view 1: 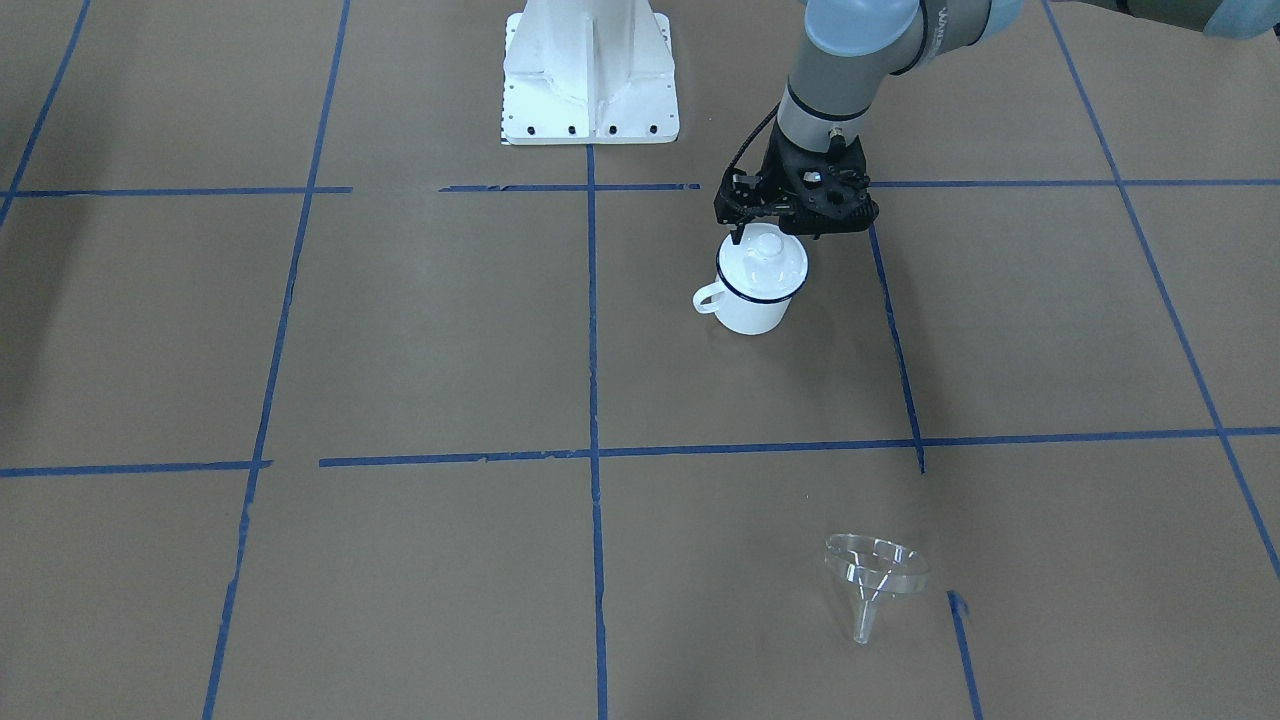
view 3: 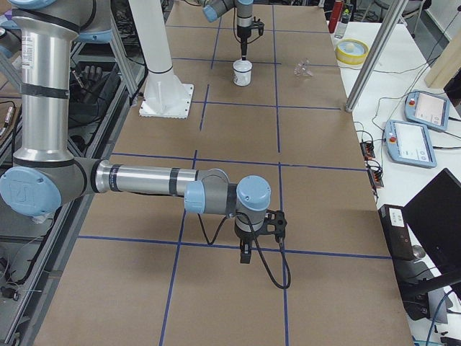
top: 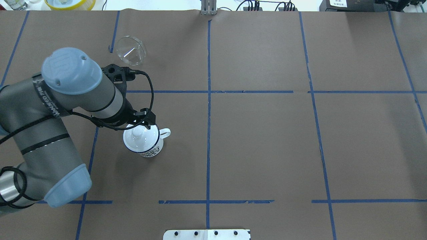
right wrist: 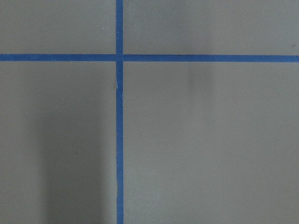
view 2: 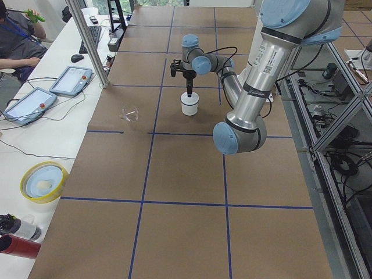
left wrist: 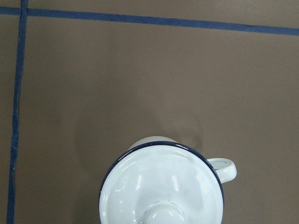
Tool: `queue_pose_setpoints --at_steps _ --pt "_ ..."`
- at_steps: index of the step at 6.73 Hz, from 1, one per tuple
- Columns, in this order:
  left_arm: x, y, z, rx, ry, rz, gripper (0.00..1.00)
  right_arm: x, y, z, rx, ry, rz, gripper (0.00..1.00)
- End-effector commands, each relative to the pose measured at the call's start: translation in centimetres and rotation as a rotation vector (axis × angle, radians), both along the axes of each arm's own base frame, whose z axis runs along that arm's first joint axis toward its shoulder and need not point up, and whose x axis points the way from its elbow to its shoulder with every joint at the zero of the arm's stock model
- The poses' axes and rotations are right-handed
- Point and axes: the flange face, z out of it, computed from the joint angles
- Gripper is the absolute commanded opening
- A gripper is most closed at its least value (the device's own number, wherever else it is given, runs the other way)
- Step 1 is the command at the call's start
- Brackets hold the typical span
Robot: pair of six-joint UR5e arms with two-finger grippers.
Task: Remove funnel from cup
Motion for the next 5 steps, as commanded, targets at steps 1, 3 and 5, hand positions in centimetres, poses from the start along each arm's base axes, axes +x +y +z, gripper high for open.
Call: queue_pose_setpoints --at_steps 1,3,5 --pt "-9.5 -2.9 2.4 0.158 -0.023 0.027 1.0 0.0 0.0 0.0 -0.001 0.0 0.0 1.0" --pt "-20.8 -6.5 9.5 0.175 -0.044 0.089 1.0 0.0 0.0 0.0 -0.001 0.0 0.0 1.0" --pt "-33.3 -8.5 19.5 0.188 -0.058 0.135 1.0 0.0 0.0 0.0 -0.001 0.0 0.0 1.0"
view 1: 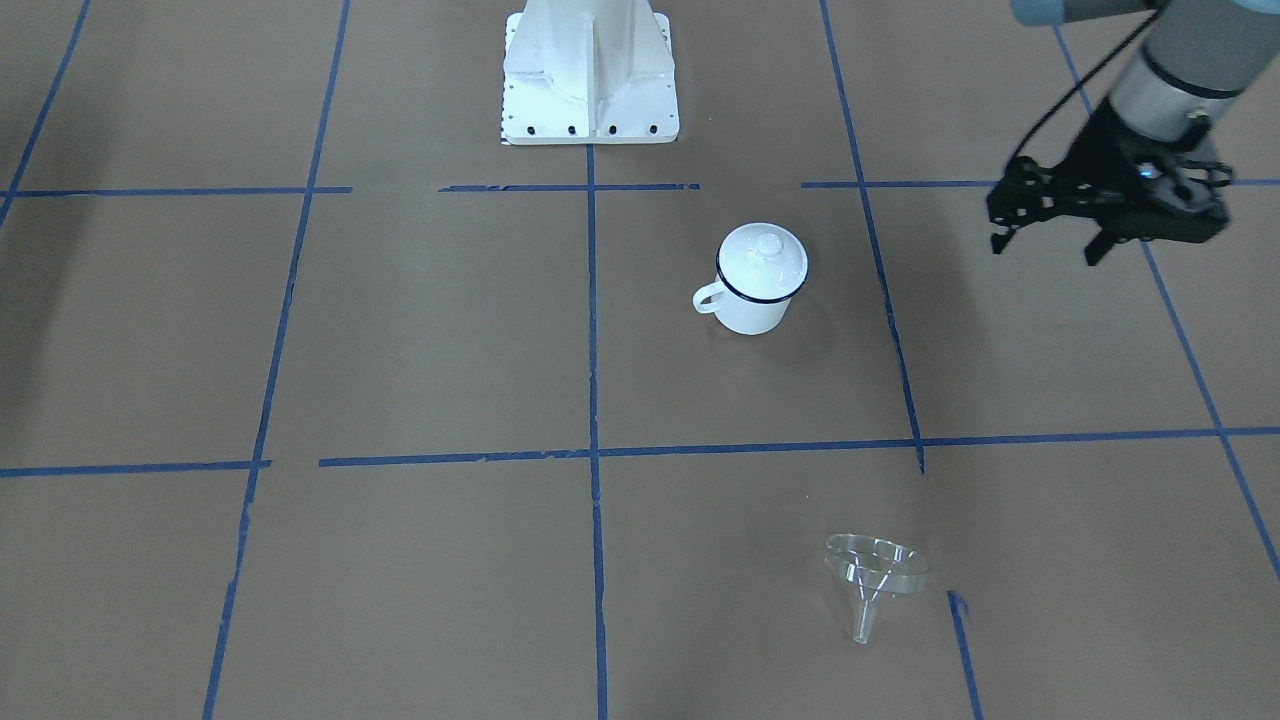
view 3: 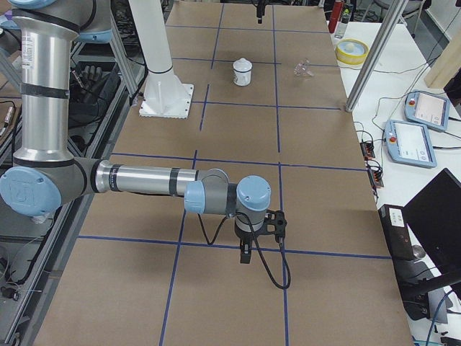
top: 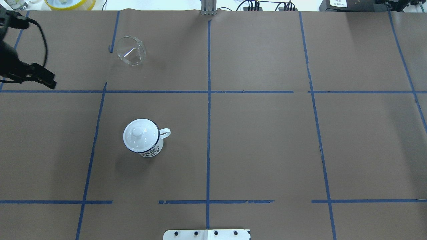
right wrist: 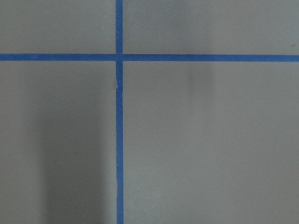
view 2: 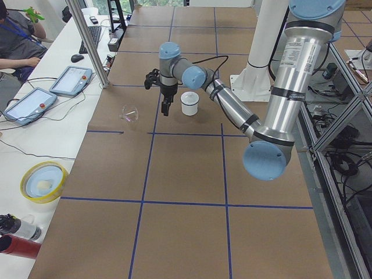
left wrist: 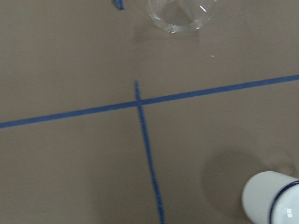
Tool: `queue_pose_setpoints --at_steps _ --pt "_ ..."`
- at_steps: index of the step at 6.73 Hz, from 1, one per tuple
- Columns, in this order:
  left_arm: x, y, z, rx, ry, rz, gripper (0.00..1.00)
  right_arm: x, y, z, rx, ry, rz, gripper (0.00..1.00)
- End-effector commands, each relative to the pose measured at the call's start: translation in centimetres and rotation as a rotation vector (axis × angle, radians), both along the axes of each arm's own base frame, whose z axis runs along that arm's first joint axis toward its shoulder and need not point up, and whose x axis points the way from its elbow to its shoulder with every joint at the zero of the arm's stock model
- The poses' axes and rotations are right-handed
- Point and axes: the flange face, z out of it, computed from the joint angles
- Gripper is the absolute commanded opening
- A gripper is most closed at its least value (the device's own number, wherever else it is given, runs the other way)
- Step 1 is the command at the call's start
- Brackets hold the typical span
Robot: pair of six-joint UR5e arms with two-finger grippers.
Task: Remove funnel from cup
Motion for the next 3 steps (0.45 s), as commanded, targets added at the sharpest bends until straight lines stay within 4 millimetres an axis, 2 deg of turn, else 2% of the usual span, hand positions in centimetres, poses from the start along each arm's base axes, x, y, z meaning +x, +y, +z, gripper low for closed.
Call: queue_pose_setpoints --at_steps 1,2,3 --pt "-13.4 1.4 12.9 -0.002 -0.034 0.052 1.0 0.0 0.0 0.0 0.0 0.0 0.0 1.0" --pt "-17.8 1.9 18.7 -0.109 -0.042 -0.022 1.0 0.0 0.0 -0.1 0.002 0.0 0.0 1.0" --pt "-19.5 2.6 25.2 -0.226 -0.049 -0.05 1.0 0.0 0.0 -0.1 0.002 0.0 0.0 1.0"
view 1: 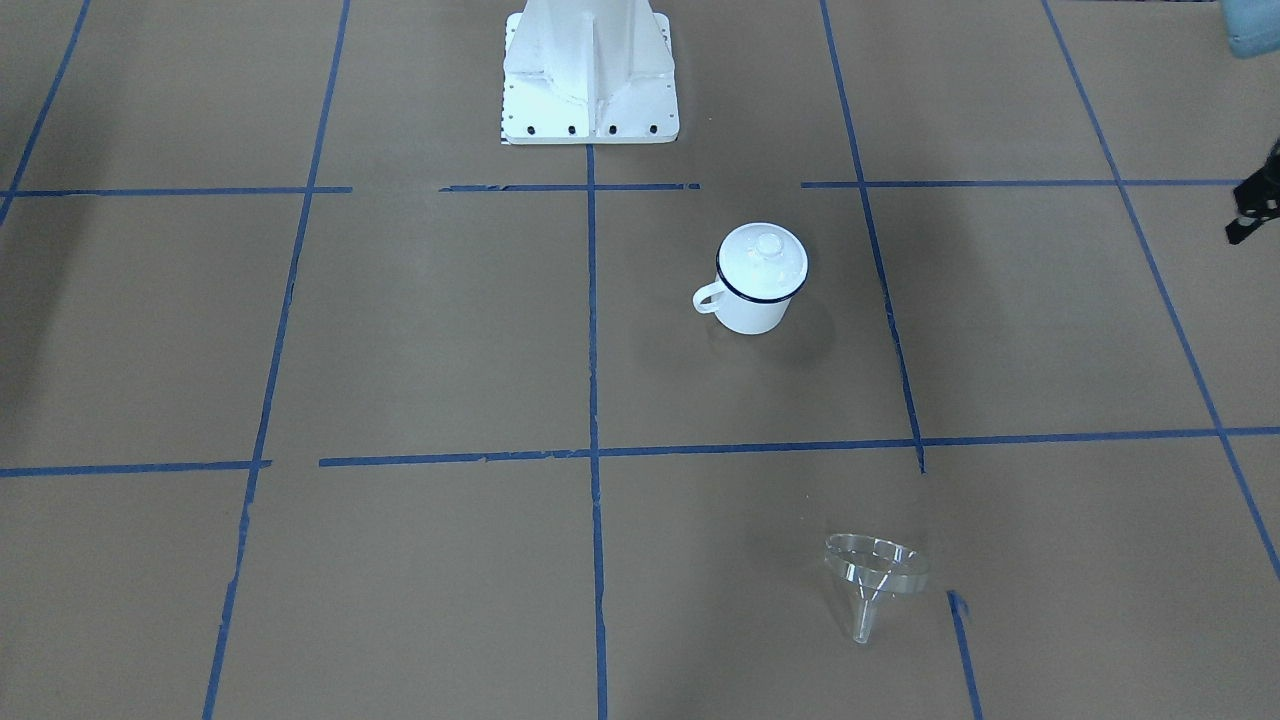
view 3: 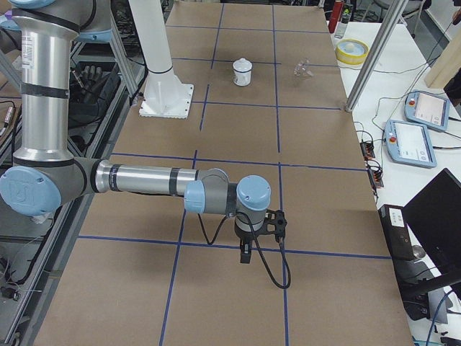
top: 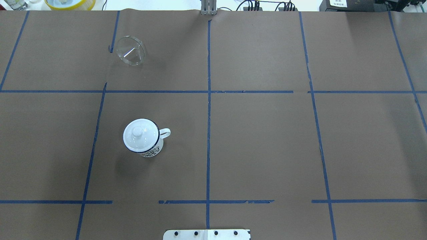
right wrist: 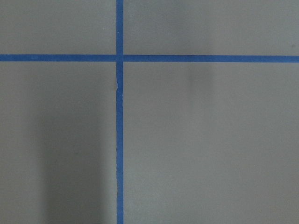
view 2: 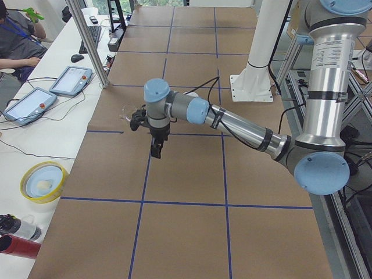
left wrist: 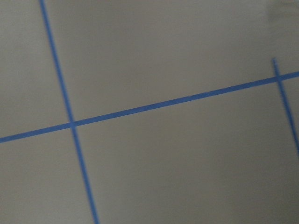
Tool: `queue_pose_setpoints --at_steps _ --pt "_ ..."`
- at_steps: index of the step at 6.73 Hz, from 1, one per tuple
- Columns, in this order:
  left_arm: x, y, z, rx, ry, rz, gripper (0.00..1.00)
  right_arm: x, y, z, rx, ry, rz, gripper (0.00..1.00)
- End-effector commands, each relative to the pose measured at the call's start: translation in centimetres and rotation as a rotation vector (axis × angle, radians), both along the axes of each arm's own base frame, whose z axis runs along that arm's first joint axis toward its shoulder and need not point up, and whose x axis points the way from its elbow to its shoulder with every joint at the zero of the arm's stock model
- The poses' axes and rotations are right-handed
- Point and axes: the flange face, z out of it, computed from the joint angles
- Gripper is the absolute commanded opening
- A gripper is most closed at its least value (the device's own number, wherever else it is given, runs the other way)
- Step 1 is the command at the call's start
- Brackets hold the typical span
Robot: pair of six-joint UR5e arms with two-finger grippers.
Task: Remove funnel from cup
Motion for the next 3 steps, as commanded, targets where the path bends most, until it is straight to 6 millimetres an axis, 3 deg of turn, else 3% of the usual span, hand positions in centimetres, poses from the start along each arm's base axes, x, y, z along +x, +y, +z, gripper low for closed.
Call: queue_pose_setpoints --at_steps 1,2,3 --pt "-4.9 1.6 10.5 -0.097 -0.001 -0.075 1.0 0.0 0.0 0.0 -0.001 0.0 0.0 1.0" --pt "-4.8 2.7 11.7 -0.105 0.031 -0.076 1.0 0.0 0.0 0.0 0.001 0.0 0.0 1.0" --pt "-4.5 2.8 11.2 -0.121 0.083 -0.085 1.0 0.0 0.0 0.0 -0.001 0.0 0.0 1.0"
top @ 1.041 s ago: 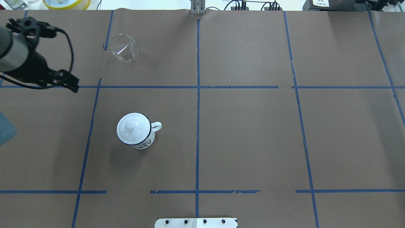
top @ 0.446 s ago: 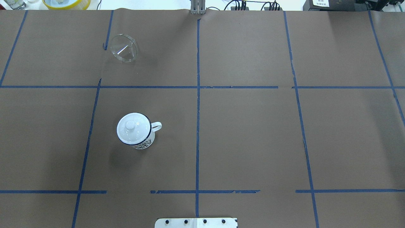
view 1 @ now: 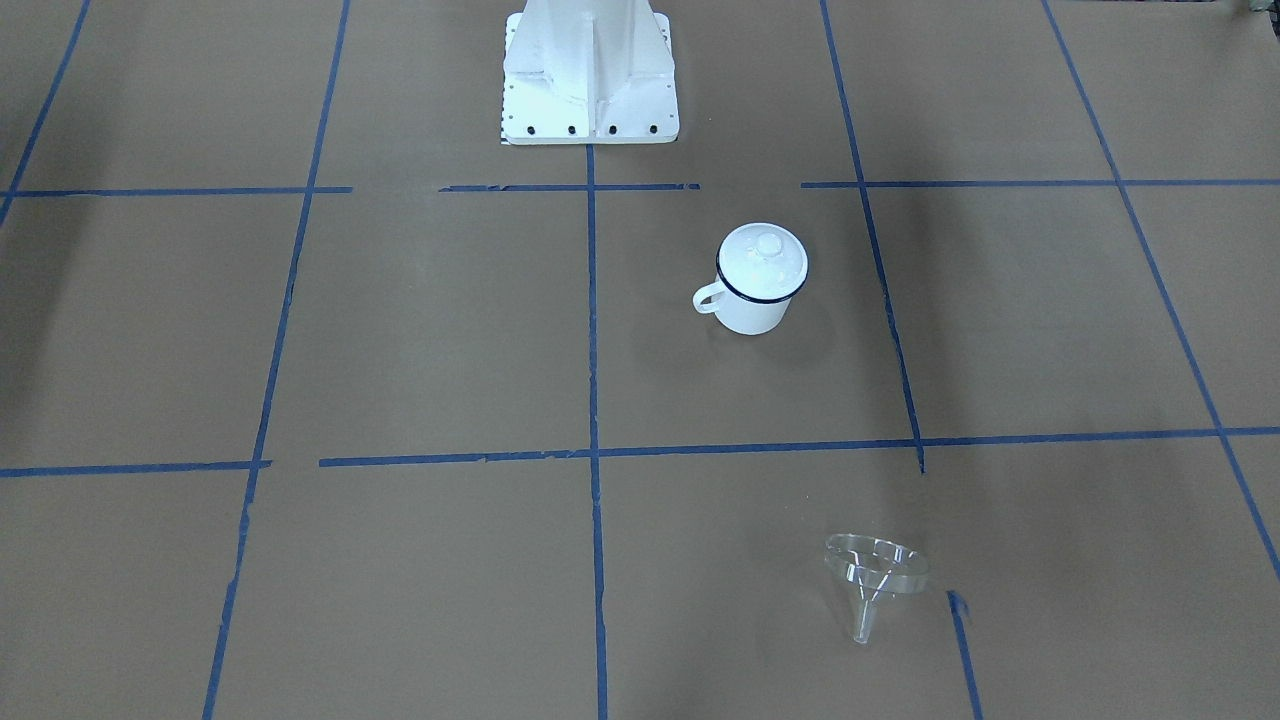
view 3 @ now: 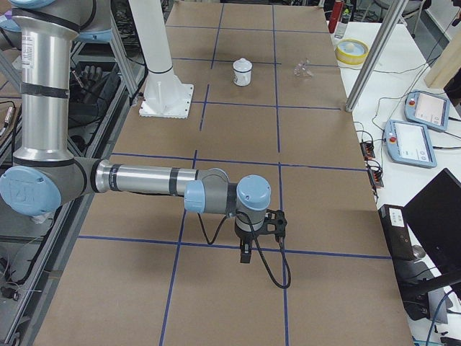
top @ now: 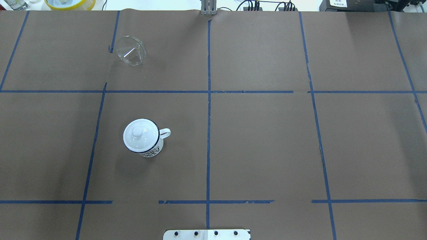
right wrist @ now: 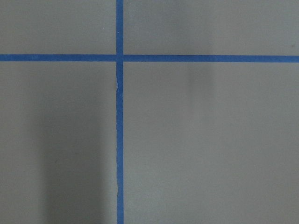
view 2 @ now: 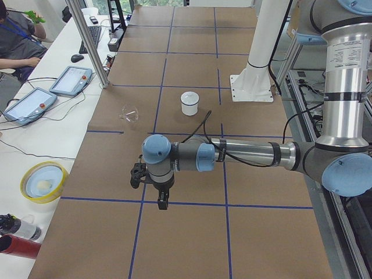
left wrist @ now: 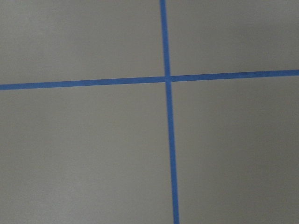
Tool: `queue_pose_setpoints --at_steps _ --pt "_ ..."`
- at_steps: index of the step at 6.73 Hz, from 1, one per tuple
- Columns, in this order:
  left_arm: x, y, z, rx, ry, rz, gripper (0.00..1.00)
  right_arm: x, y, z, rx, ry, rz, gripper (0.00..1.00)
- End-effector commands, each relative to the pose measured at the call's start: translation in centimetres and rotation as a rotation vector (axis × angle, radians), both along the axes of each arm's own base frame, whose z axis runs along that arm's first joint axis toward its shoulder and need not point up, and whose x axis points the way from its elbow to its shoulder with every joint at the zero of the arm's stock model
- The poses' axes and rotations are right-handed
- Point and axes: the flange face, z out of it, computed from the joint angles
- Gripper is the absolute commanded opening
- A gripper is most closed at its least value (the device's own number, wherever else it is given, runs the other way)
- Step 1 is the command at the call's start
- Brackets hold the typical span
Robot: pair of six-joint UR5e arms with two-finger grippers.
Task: Remove funnel from cup
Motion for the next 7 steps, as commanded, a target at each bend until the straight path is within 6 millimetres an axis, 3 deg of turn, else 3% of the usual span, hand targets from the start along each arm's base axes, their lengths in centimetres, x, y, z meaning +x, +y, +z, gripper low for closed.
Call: queue_pose_setpoints --at_steps 1,7 --pt "-0.6 0.4 0.2 -0.005 0.044 -0.026 1.0 0.0 0.0 0.0 0.001 0.0 0.0 1.0" --pt "-0.7 -0.5 -3.0 0.07 0.029 -0.02 1.0 0.0 0.0 0.0 0.001 0.0 0.0 1.0"
